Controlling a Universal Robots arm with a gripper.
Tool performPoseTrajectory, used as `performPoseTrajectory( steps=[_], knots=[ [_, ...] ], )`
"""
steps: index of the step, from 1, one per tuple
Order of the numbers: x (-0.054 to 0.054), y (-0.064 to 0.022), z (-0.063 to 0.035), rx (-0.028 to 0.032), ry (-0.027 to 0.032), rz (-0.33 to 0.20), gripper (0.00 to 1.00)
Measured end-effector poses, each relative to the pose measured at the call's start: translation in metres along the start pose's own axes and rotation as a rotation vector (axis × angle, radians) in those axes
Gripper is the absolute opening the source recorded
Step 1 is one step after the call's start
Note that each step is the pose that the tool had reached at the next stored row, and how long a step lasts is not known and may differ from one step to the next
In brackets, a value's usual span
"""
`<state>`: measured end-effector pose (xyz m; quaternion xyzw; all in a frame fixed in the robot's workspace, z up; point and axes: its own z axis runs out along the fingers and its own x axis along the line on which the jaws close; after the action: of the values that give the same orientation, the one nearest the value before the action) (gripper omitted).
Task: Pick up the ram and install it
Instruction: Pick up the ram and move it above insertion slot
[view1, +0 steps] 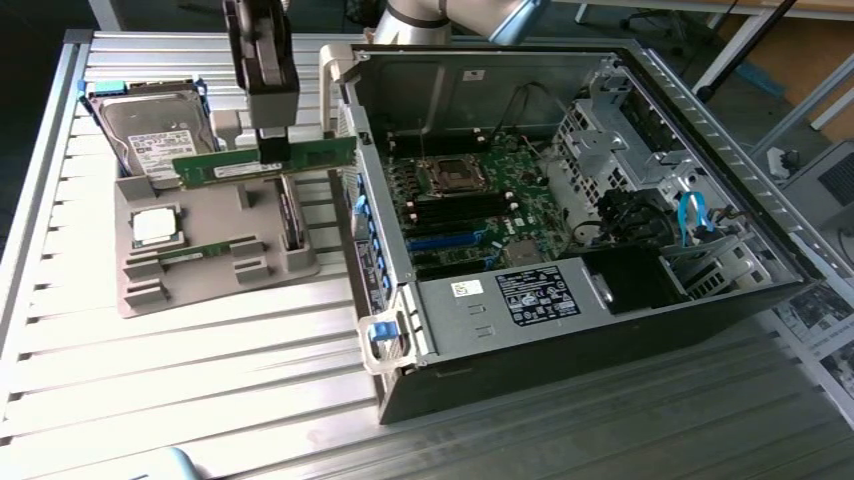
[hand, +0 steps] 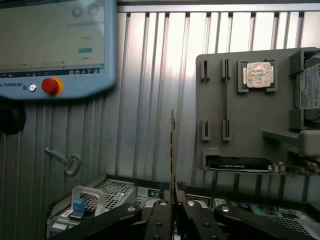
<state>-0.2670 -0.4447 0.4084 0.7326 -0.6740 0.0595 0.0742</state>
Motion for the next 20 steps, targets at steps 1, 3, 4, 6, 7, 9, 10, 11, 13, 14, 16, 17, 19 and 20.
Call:
performPoseTrajectory(
  steps=[1,3,4,6,7,9,10,11,13,14,16,17,19,20],
  knots=[
    [0.0,-0.001,0.0,-0.0003,0.0027,0.0,0.13],
    [0.0,-0.0032,0.0,-0.0009,0.0087,0.001,0.13],
    [0.0,-0.0042,0.0,-0.0012,0.0117,0.001,0.13],
    [0.001,-0.0068,0.0,-0.0019,0.0181,0.002,0.13],
    [0.001,-0.0079,-0.0001,-0.0021,0.0205,0.002,0.13],
    [0.001,-0.0106,-0.0001,-0.0026,0.0257,0.003,0.13],
    [0.001,-0.0118,-0.0002,-0.0029,0.0277,0.003,0.13],
    [0.001,-0.013,-0.0002,-0.0031,0.0299,0.003,0.13],
    [0.001,-0.0156,-0.0002,-0.0037,0.035,0.004,0.13],
    [0.001,-0.0168,-0.0002,-0.0039,0.0378,0.004,0.13],
    [0.002,-0.0191,-0.0002,-0.0045,0.0436,0.005,0.13],
    [0.002,-0.0201,-0.0003,-0.0048,0.0468,0.005,0.13],
    [0.002,-0.0221,-0.0003,-0.0055,0.0542,0.006,0.13],
    [0.002,-0.023,-0.0003,-0.0059,0.0579,0.006,0.13]
  ],
)
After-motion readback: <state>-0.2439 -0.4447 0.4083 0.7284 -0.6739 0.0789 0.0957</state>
